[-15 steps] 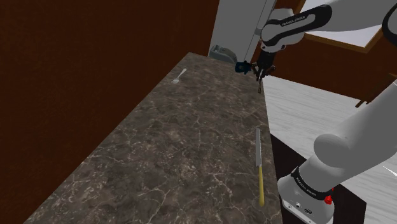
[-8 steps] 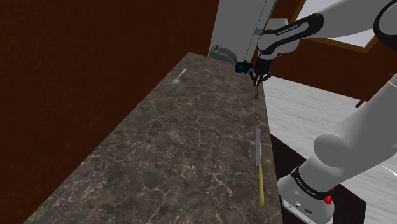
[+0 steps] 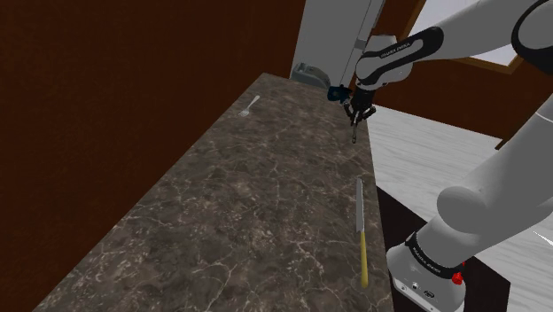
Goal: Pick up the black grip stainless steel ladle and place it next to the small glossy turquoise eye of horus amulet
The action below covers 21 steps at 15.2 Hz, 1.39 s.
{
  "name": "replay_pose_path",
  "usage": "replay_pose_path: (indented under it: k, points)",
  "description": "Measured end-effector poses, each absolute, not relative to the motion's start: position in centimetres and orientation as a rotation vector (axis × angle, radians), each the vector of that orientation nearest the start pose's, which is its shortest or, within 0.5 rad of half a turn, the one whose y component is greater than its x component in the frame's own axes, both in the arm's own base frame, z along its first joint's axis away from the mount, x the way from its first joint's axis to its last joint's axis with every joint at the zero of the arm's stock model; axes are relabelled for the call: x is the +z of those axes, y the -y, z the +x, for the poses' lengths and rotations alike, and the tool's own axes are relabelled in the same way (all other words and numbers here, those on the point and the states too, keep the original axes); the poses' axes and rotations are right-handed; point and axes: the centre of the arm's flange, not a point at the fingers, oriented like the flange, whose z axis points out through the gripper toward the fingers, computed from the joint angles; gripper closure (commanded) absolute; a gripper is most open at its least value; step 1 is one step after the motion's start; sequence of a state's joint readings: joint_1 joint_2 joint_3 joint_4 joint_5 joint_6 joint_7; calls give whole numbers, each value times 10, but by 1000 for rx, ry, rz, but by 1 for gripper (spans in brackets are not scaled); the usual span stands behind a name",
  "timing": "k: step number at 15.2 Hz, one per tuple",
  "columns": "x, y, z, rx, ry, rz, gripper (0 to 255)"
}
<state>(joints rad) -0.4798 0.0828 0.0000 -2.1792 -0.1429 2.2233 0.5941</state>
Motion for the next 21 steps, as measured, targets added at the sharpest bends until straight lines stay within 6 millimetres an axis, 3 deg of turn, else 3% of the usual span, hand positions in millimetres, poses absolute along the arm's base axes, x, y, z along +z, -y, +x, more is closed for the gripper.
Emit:
replay_pose_path:
  k: [3, 4, 10, 15, 21]
  points:
    - [349, 254, 478, 52, -1539, -2868, 255]
    - [349, 254, 478, 52, -1539, -2868, 0]
    - [349, 254, 478, 52, -1539, -2868, 0]
    - [394, 250, 483, 50, -1539, -2868, 0]
    - [399, 250, 482, 52, -1539, -2868, 0]
